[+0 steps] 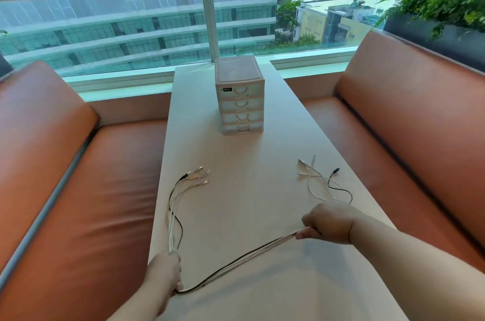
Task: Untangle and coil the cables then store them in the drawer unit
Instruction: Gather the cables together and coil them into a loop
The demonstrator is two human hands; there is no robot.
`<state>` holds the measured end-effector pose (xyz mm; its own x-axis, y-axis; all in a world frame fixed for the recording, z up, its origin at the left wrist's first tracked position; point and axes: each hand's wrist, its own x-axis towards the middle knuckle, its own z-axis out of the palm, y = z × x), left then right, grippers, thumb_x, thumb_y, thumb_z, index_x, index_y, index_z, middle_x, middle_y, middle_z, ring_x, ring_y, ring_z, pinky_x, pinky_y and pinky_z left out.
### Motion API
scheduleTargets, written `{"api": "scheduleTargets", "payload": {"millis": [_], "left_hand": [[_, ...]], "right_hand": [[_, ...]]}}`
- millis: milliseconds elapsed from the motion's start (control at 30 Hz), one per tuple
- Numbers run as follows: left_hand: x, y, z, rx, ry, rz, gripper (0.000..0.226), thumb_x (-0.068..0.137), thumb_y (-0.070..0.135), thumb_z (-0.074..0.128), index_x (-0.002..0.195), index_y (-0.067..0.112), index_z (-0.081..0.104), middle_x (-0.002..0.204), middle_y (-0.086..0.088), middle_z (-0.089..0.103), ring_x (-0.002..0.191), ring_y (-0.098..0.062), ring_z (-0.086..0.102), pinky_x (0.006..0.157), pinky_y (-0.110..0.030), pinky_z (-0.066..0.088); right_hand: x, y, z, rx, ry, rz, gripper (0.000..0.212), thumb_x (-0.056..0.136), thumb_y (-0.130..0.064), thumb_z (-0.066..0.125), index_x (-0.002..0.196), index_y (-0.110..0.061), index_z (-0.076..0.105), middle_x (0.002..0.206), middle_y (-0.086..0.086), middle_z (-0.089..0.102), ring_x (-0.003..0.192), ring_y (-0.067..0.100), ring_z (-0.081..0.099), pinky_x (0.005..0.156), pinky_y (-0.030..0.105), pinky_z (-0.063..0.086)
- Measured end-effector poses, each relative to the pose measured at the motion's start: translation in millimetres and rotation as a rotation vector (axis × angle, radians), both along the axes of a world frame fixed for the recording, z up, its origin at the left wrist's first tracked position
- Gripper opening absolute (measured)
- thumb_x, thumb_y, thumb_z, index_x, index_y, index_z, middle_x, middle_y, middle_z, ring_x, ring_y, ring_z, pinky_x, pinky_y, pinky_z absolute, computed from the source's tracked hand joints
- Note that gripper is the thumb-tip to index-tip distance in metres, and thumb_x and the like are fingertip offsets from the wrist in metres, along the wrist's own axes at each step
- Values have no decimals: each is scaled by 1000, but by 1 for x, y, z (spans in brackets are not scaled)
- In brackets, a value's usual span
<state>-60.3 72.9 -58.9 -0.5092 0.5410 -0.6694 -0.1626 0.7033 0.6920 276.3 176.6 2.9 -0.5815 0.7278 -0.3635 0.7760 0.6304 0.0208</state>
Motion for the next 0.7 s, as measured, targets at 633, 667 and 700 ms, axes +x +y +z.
{"api": "scheduleTargets", "payload": {"millis": [633, 667, 700], "left_hand": [[1, 18, 0, -47, 565, -447, 31, 101, 17, 36, 80, 5, 55, 73, -13, 56, 79, -31, 51, 62, -30, 34], [-1, 23, -2, -41, 561, -447, 30, 100, 18, 36, 88, 3, 59, 83, -18, 61, 83, -32, 52, 67, -31, 36], [-3, 28, -3, -39, 525, -402, 30, 100, 17, 36, 93, 0, 61, 90, -22, 62, 82, -32, 53, 69, -33, 39]], "right_hand": [[10, 2, 31, 116, -112, -11, 69, 86, -71, 8, 83, -25, 59, 92, -3, 67, 103, 18, 55, 101, 49, 40], [12, -2, 32, 116, -95, -11, 74, 82, -72, 1, 83, -25, 59, 94, -3, 66, 107, 17, 54, 103, 47, 36], [14, -6, 33, 125, -78, -14, 79, 73, -73, -8, 81, -27, 56, 92, -4, 65, 110, 15, 53, 104, 48, 33]]}}
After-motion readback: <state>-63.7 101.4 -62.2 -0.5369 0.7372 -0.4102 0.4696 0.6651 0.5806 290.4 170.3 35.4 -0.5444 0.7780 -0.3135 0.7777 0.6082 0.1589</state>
